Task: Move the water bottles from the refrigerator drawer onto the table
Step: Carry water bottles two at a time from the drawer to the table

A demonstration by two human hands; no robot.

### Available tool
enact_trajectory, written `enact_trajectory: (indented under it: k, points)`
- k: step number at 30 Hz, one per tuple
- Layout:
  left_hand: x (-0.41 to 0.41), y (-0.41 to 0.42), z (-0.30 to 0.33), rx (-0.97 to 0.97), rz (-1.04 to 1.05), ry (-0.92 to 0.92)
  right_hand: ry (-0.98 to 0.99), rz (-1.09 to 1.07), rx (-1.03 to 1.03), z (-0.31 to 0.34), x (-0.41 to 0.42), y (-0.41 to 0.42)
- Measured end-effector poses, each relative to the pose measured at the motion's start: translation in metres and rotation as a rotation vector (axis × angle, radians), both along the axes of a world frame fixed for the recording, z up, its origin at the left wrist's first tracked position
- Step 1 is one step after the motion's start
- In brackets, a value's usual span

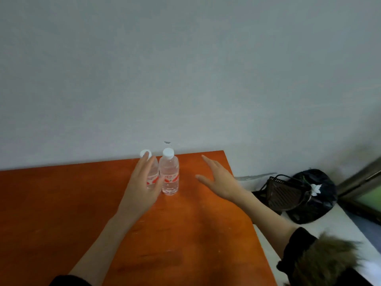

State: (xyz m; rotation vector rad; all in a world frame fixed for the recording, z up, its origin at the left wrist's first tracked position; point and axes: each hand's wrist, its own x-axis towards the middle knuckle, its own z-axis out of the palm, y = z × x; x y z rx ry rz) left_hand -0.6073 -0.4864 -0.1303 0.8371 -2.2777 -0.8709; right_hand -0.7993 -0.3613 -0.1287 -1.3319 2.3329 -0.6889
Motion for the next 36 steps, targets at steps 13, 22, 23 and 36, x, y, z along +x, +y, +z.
enact_trajectory:
  k: [13,22,23,36]
  points:
    - [-0.093,0.222,0.089,-0.634,-0.529,-0.148,0.649,-0.493,0.104,0.106,0.023,0.324]
    - [-0.071,0.481,0.105,-0.659,-0.953,0.015,0.748,-0.976,0.327,0.118,0.157,0.595]
    - [-0.067,0.508,0.107,-0.670,-0.999,0.041,0.750,-1.023,0.350,0.119,0.172,0.620]
    - [-0.030,0.817,0.070,-0.651,-1.508,0.150,0.600,-1.558,0.488,0.096,0.318,0.884]
